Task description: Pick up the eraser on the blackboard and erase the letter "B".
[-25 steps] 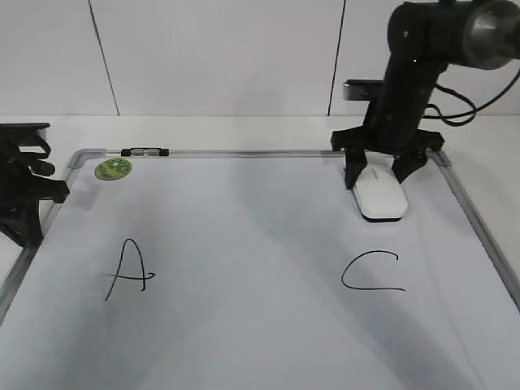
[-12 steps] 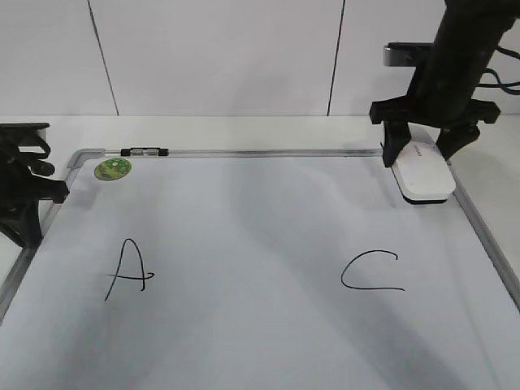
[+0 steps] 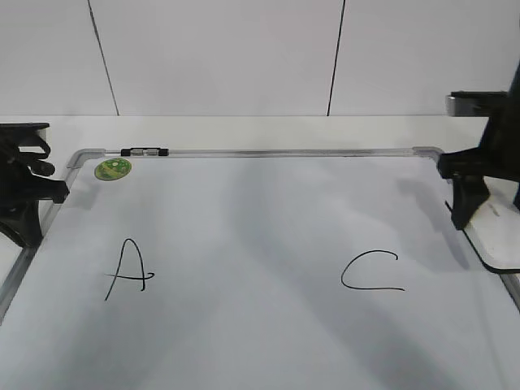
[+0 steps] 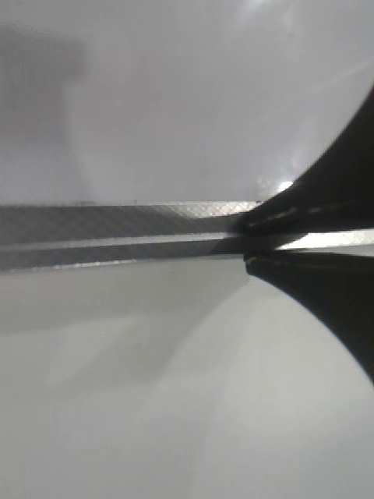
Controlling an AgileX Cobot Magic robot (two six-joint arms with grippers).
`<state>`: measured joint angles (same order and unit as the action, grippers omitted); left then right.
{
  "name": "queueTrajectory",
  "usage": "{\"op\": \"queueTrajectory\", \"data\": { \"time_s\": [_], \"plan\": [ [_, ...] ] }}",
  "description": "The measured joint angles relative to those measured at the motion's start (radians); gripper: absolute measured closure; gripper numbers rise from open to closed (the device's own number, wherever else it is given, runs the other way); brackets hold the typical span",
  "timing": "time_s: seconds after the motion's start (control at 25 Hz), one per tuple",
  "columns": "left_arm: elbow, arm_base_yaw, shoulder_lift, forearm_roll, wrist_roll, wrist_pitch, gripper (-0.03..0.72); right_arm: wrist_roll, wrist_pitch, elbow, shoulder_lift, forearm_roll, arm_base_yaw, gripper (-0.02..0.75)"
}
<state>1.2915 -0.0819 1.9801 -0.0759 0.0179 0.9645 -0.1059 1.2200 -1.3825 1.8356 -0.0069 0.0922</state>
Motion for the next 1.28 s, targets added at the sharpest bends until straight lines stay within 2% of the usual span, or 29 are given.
{"op": "queueTrajectory", "data": {
  "time_s": [0.12,0.24,0.44,1.28],
  "plan": [
    [0.000,0.000,0.000,0.000,0.000,-0.002,0.668,0.061,0.000,0.057,-0.021,0.007,-0.061,0.206],
    [0.000,0.000,0.000,-0.006,0.000,-0.002,0.668,0.137,-0.020,0.084,-0.021,0.090,-0.103,0.206],
    [0.000,0.000,0.000,-0.017,0.000,-0.002,0.668,0.194,-0.067,0.087,-0.012,0.179,-0.113,0.206],
    [0.000,0.000,0.000,-0.021,0.000,-0.005,0.668,0.203,-0.234,0.090,0.011,0.155,-0.115,0.206]
  ]
}}
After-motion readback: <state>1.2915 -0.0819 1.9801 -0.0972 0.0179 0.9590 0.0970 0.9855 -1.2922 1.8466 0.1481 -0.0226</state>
